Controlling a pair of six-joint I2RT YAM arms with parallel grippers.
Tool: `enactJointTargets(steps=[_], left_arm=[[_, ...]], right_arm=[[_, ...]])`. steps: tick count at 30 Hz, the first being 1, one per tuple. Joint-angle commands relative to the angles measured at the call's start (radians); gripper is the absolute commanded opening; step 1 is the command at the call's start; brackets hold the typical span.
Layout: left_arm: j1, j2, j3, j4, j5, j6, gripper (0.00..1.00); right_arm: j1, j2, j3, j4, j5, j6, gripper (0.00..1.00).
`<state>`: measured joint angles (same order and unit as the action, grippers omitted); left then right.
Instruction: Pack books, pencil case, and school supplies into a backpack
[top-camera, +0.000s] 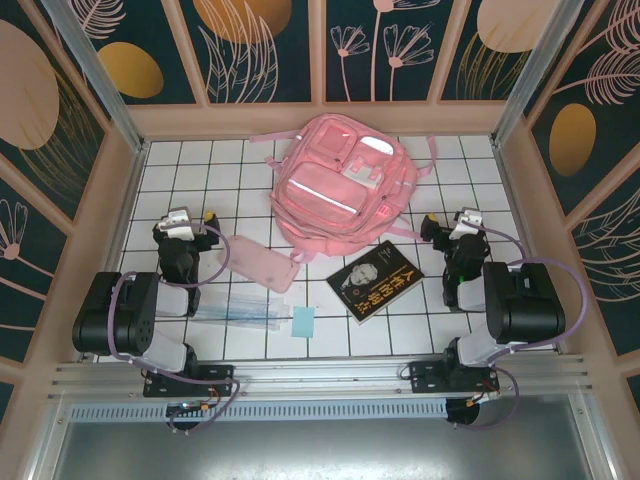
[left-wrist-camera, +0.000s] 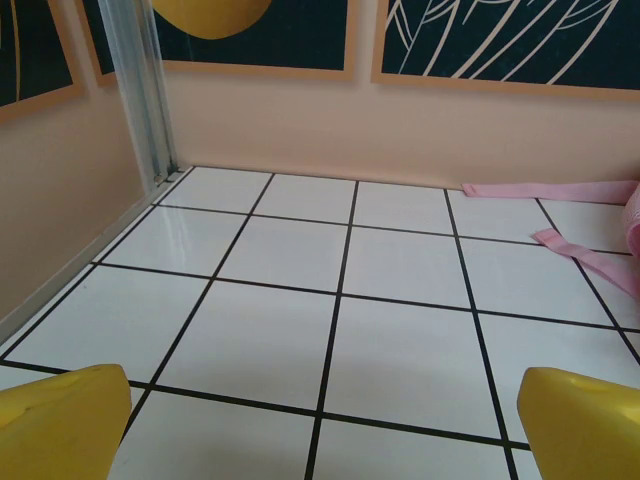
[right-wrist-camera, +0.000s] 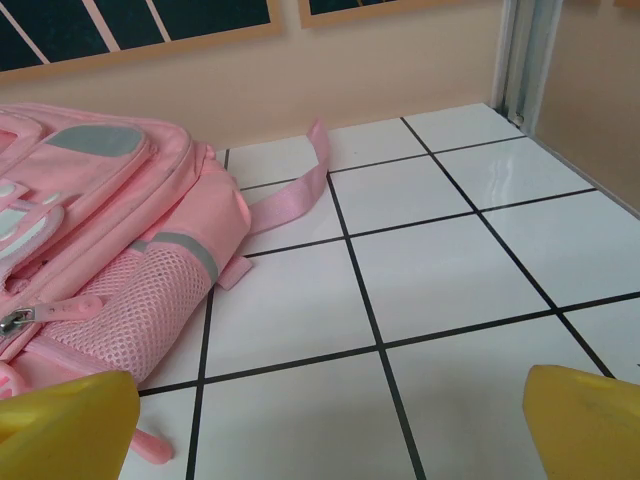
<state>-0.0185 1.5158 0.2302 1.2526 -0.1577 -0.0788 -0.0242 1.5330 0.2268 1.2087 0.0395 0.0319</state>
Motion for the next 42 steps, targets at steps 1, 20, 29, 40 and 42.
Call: enactJointTargets(steps=[1, 20, 29, 40, 42], left_arm=[[0.002, 0.004, 0.009, 0.014, -0.005, 0.002, 0.99], [0.003, 0.007, 0.013, 0.008, -0.004, 0.0, 0.99], [0.002, -0.089, 0.067, -0.154, -0.048, -0.009, 0.99], [-0.016, -0.152, 0.501, -0.936, 0.101, -0.63, 0.99], [-0.047, -0.121, 0.494, -0.902, 0.22, -0.758, 0.99]], right_arm=[[0.0, 0.006, 0.007, 0.039, -0.019, -0.015, 0.99], [-0.011, 0.006, 0.01, 0.031, -0.02, -0.009, 0.99], [0.006, -0.07, 0.057, -0.109, 0.018, -0.01, 0.99], [0.055, -0.207, 0.423, -0.876, 0.124, 0.247, 0.99], [0.074, -0.165, 0.489, -0.974, 0.052, 0.318, 0.99]])
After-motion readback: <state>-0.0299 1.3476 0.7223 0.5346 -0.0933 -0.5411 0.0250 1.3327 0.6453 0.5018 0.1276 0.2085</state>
